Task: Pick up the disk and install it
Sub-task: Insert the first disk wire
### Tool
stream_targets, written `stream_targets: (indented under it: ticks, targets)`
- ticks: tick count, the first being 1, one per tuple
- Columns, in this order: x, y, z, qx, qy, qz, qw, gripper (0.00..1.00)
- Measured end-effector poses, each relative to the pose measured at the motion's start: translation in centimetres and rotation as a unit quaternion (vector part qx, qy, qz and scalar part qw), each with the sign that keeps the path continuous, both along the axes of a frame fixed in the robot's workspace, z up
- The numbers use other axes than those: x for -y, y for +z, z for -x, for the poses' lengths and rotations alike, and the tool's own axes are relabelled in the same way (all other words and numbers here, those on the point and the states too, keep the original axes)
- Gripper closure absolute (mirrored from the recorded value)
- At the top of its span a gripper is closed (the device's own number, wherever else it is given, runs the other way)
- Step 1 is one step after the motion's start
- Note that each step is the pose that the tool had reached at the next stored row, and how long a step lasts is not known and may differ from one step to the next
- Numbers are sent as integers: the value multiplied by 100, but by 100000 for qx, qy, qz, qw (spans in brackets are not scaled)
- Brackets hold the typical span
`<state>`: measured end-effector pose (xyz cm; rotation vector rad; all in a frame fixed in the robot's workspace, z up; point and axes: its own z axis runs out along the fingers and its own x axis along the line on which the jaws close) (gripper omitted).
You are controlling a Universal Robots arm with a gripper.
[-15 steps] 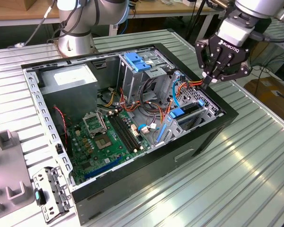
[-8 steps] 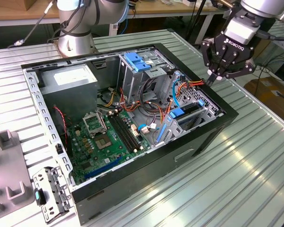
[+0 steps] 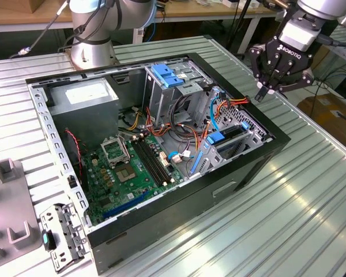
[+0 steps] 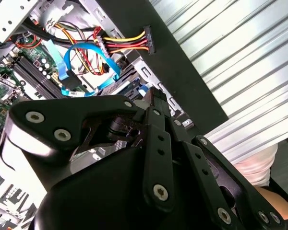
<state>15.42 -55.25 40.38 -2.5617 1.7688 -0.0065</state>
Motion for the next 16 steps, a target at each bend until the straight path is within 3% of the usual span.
stream_targets:
  ticks: [16]
  targets:
    - [-13, 1, -10, -6, 472, 8, 99999, 89]
